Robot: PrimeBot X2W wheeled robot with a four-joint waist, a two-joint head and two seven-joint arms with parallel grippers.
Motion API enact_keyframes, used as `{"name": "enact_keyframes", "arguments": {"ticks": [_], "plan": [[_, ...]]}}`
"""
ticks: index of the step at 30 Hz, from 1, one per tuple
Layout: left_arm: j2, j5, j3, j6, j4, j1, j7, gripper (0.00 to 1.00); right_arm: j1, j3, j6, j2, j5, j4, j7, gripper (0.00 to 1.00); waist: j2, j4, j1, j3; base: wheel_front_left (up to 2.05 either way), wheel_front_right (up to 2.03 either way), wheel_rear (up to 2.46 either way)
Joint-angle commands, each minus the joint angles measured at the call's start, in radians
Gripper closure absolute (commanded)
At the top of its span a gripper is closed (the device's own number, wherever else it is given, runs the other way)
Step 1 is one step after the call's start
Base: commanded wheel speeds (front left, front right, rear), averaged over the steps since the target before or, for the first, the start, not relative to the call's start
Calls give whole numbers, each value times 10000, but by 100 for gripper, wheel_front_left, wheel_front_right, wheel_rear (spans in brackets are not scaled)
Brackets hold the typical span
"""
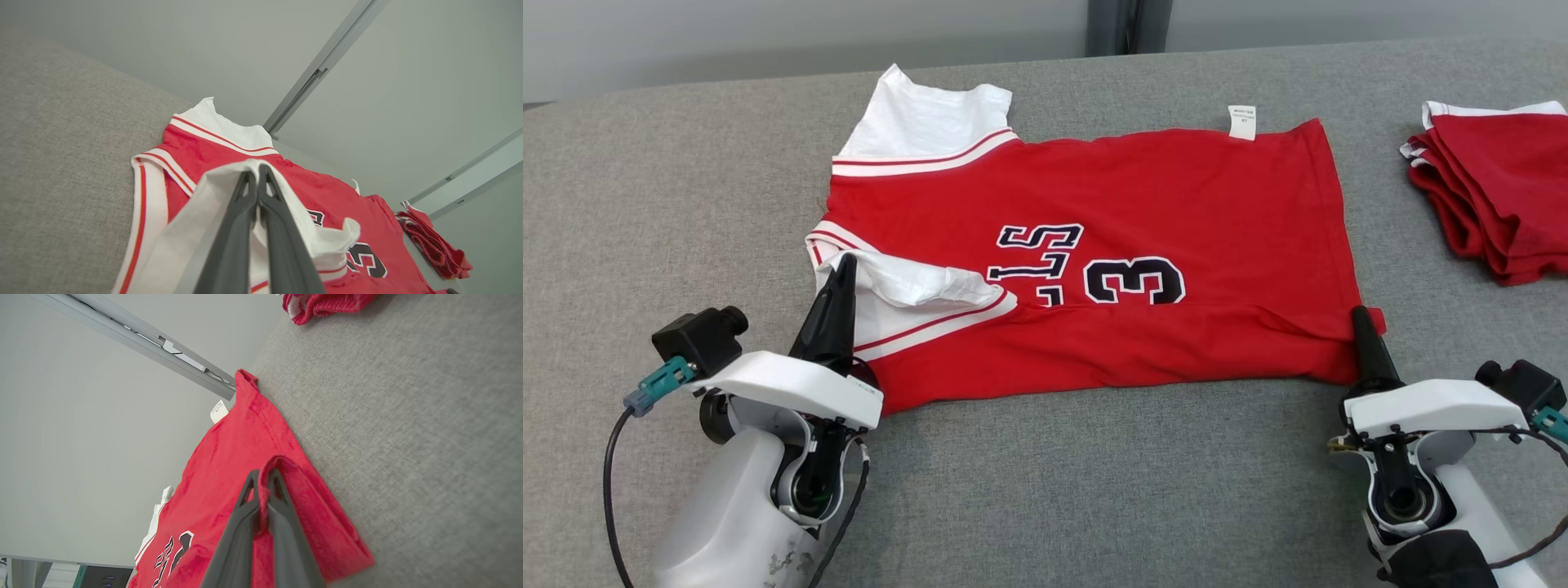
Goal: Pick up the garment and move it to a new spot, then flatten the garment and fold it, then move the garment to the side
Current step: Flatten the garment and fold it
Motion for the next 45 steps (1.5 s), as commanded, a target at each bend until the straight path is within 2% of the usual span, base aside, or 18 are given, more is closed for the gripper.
{"name": "enact_keyframes", "arguments": {"ticks": [1, 3, 5, 6, 7, 8, 17, 20, 26, 30, 33, 38, 45], "plan": [[11, 129, 39, -32, 143, -224, -54, 100, -159, 70, 25, 11, 10, 141, -69, 100, 0, 7, 0, 5, 0, 0, 0], [-69, 262, 64, -79, 375, -350, -74, 100, -339, 176, 25, 11, -161, 351, -166, 85, 0, 20, 0, 5, 0, 0, 0], [-91, 437, 88, -98, 561, -490, -80, 98, -528, 251, 25, 9, -307, 520, -288, 52, 0, 31, 0, -4, 0, 0, 0], [-118, 518, 114, -108, 641, -555, -86, 80, -608, 285, 25, 6, -344, 562, -358, 2, 0, 39, 0, -12, 0, 0, 0], [-156, 568, 154, -98, 712, -606, -89, 34, -654, 302, 23, 0, -377, 599, -411, 0, 0, 50, 0, -24, 0, 0, 0], [-175, 654, 206, -108, 757, -655, -86, 0, -703, 330, 23, -2, -412, 622, -463, 0, 0, 60, 0, -34, 0, 0, 0], [-499, 1229, 355, -277, 494, -600, -91, 0, -696, 184, 23, -60, -986, 194, -785, 0, 0, 104, 0, -175, 0, 0, 0], [-554, 1300, 453, -318, 149, -311, -80, 0, -497, -221, 22, -242, -1842, -229, -845, 0, 0, 101, 0, -253, 0, 0, 0], [-275, 1387, 787, -351, -642, 800, -78, 0, 526, -1399, 22, -174, -4606, -1464, -845, 0, 0, 152, 0, -466, 0, 0, 0], [7, 1361, 979, -9, -979, 1723, -76, 0, 1340, -1615, 22, -99, -6080, -1834, -846, 0, 0, 199, 0, -610, 0, 0, 0], [217, 1154, 1089, 434, -1279, 2526, 337, 0, 1936, -1842, 22, -27, -6605, -2118, -653, 0, 0, 230, 0, -711, 0, 0, 0], [327, 1028, 906, 929, -1379, 2957, 1261, 0, 2277, -1821, 22, -10, -7016, -2293, -458, 0, 0, 237, 0, -754, 0, 0, 0], [321, 1048, 773, 1504, -1051, 2777, 2008, 0, 2219, -1533, 22, -19, -7176, -2354, -359, 0, 0, 29, 0, -684, 0, 0, 0]]}}
